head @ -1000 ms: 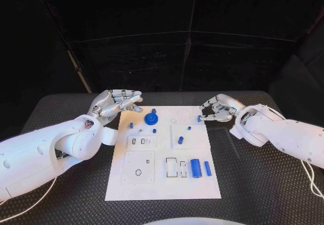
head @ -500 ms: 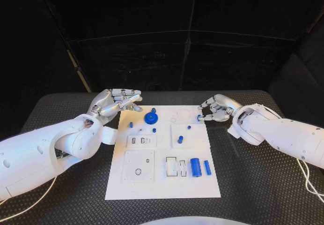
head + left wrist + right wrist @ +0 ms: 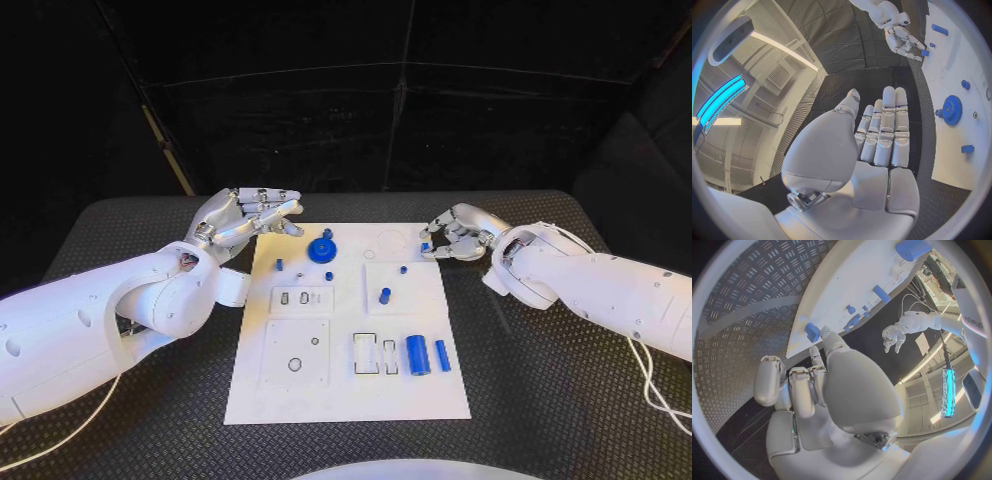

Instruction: Assemble the parts on the task board

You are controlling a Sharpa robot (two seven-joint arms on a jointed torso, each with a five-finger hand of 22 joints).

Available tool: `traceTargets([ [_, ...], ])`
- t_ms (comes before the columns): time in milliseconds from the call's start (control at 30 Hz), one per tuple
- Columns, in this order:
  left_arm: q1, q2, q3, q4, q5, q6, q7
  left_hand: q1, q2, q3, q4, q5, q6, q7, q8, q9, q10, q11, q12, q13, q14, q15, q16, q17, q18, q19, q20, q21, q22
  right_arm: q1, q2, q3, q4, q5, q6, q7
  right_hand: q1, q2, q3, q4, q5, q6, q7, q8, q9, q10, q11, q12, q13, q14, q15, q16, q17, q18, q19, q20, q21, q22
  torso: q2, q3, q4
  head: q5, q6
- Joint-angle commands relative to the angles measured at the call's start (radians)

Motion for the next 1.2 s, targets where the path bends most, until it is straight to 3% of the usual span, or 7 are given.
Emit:
traceTargets([
  [33, 0.001, 0.001, 0.001, 0.001, -0.002, 0.012, 0.006, 0.001, 0.007, 0.000, -0.004, -0.004, 0.007, 0.001, -0.005, 0.000, 0.004, 0.001, -0.007, 0.001, -0.006, -0.001, -0.005, 0.002, 0.011, -0.009, -0.001, -0.006, -0.001, 0.001, 0.002, 0.001, -0.002, -0.013, 0.015, -0.005, -0.003, 0.009, 0.001, -0.005, -0.004, 0.005, 0.000, 0.006, 0.001, 0.018, -0.004, 0.002, 0.136, 0.091, -0.006, 0.001, 0.202, -0.001, -0.001, -0.002, -0.002, 0.001, 0.000, 0.0009, 0.0005, 0.000, 0.000],
  [400, 0.001, 0.001, 0.001, 0.001, -0.002, 0.012, 0.006, 0.001, 0.007, 0.000, -0.004, -0.004, 0.007, 0.001, -0.005, 0.000, 0.004, 0.001, -0.007, 0.001, -0.006, -0.001, -0.005, 0.002, 0.011, -0.009, -0.001, -0.006, -0.001, 0.001, 0.002, 0.001, -0.002, -0.013, 0.015, -0.005, -0.003, 0.009, 0.001, -0.005, -0.004, 0.005, 0.000, 0.006, 0.001, 0.018, -0.004, 0.002, 0.136, 0.091, -0.006, 0.001, 0.202, -0.001, -0.001, -0.002, -0.002, 0.001, 0.000, 0.0009, 0.0005, 0.000, 0.000],
  [433, 0.001, 0.001, 0.001, 0.001, -0.002, 0.012, 0.006, 0.003, 0.008, 0.000, -0.006, -0.004, 0.007, 0.001, -0.005, 0.000, 0.004, 0.001, -0.007, 0.001, -0.006, -0.001, -0.006, 0.003, 0.012, -0.009, -0.001, -0.007, -0.001, 0.000, 0.003, 0.001, -0.004, -0.013, 0.016, -0.006, 0.002, 0.020, 0.009, -0.013, -0.007, 0.022, -0.004, 0.011, 0.001, 0.021, -0.008, 0.005, 0.139, 0.092, -0.009, 0.002, 0.206, -0.002, 0.002, -0.005, -0.001, 0.005, 0.000, 0.0010, -0.0003, 0.000, -0.002],
  [667, 0.001, 0.003, 0.001, -0.001, -0.002, 0.012, 0.005, 0.003, 0.008, 0.000, -0.006, -0.004, 0.007, 0.001, -0.005, 0.000, 0.004, 0.001, -0.007, 0.001, -0.006, -0.001, -0.006, 0.003, 0.012, -0.009, -0.001, -0.007, -0.001, -0.005, 0.017, 0.001, -0.029, -0.021, 0.025, -0.006, 0.004, 0.033, 0.020, -0.021, -0.012, 0.052, -0.012, 0.020, 0.002, 0.022, -0.015, 0.006, 0.142, 0.092, -0.014, 0.003, 0.207, -0.002, 0.003, -0.009, 0.000, 0.007, 0.000, 0.0011, 0.0002, 0.001, -0.004],
  [1200, 0.001, 0.003, 0.001, -0.001, -0.002, 0.012, 0.004, 0.003, 0.008, 0.000, -0.006, -0.004, 0.007, 0.001, -0.005, 0.000, 0.004, 0.001, -0.007, 0.001, -0.006, -0.001, -0.006, 0.003, 0.012, -0.009, -0.001, -0.007, -0.001, -0.010, 0.028, 0.001, -0.043, -0.030, 0.030, -0.008, 0.004, 0.037, 0.027, -0.027, -0.019, 0.066, -0.017, 0.024, 0.002, 0.025, -0.019, 0.009, 0.145, 0.093, -0.018, 0.003, 0.210, -0.003, 0.005, -0.013, 0.001, 0.011, 0.000, 0.0012, 0.0001, 0.001, -0.007],
])
